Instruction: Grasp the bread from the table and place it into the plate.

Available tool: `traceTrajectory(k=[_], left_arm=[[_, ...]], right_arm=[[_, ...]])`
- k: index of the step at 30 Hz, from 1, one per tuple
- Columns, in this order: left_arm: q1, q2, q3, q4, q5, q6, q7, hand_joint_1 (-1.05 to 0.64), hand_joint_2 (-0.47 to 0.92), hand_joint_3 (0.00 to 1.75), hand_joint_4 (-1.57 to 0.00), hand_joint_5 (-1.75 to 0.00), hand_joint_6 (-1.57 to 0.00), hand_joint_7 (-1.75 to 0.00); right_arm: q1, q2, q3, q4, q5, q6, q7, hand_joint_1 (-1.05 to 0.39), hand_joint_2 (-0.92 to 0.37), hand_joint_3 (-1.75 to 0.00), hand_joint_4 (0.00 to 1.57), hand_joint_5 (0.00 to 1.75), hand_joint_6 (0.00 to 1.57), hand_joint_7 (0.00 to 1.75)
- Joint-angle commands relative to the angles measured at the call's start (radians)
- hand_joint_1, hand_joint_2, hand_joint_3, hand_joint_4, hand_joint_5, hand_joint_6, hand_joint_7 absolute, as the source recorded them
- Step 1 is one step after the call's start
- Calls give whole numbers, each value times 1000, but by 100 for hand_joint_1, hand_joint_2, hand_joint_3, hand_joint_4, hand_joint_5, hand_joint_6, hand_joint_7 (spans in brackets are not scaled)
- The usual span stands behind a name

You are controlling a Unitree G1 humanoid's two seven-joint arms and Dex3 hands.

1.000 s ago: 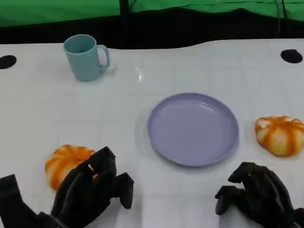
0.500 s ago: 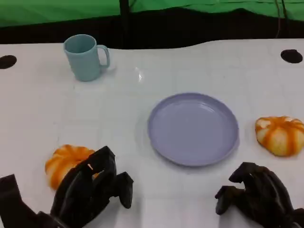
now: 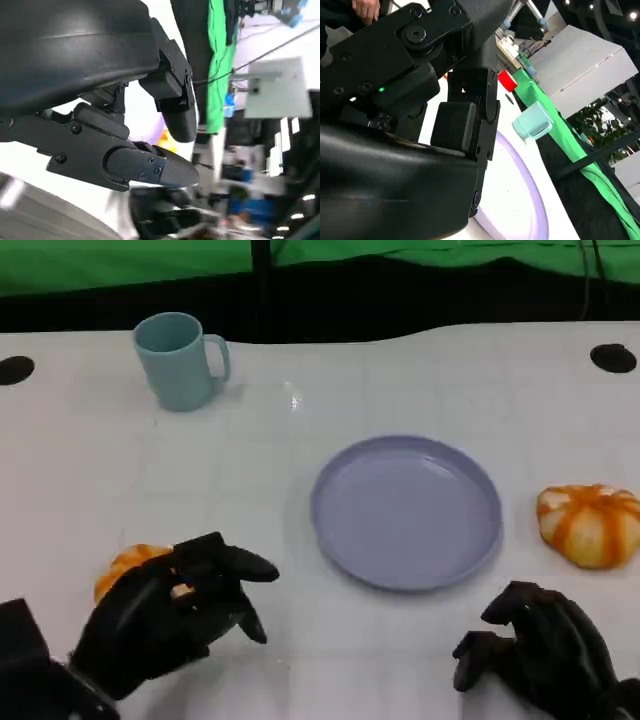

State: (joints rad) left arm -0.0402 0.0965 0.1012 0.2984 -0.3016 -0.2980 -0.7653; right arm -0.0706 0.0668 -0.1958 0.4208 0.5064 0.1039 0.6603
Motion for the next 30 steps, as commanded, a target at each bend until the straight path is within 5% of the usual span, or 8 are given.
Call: traceTrajectory(k=[1,13,15,17,24,30], left_arm=[[0,74,-19,-64,88,-36,51,-73,92,23,-50,-111,-54,-34],[5,92,-40,-75,86,-36,77,-74,92,23,-52,-105,-56,-28],[23,263,-47,-293,425,3,138,-75,92,18,-31,-80,-38,-15],[31,358,-53,-424,615,47,157,-76,92,11,-23,-47,-27,-4],[34,452,-96,-606,897,187,179,-82,92,10,-18,-31,-17,0],[29,460,-135,-689,1028,279,186,-78,92,5,-22,-20,-17,0]], right_arm=[[0,-11,0,-7,1,-3,1,-103,-73,0,157,73,157,35],[0,-11,1,-7,1,-3,0,-103,-73,0,157,73,157,35],[-4,-8,-1,-7,5,2,-4,-104,-72,0,157,73,157,36],[-5,-7,-1,-6,5,2,-5,-105,-72,0,157,73,157,37],[-3,-7,0,-11,5,8,-9,-104,-71,0,157,73,157,38],[-4,-8,0,-6,0,-2,-8,-105,-72,0,157,74,157,38]])
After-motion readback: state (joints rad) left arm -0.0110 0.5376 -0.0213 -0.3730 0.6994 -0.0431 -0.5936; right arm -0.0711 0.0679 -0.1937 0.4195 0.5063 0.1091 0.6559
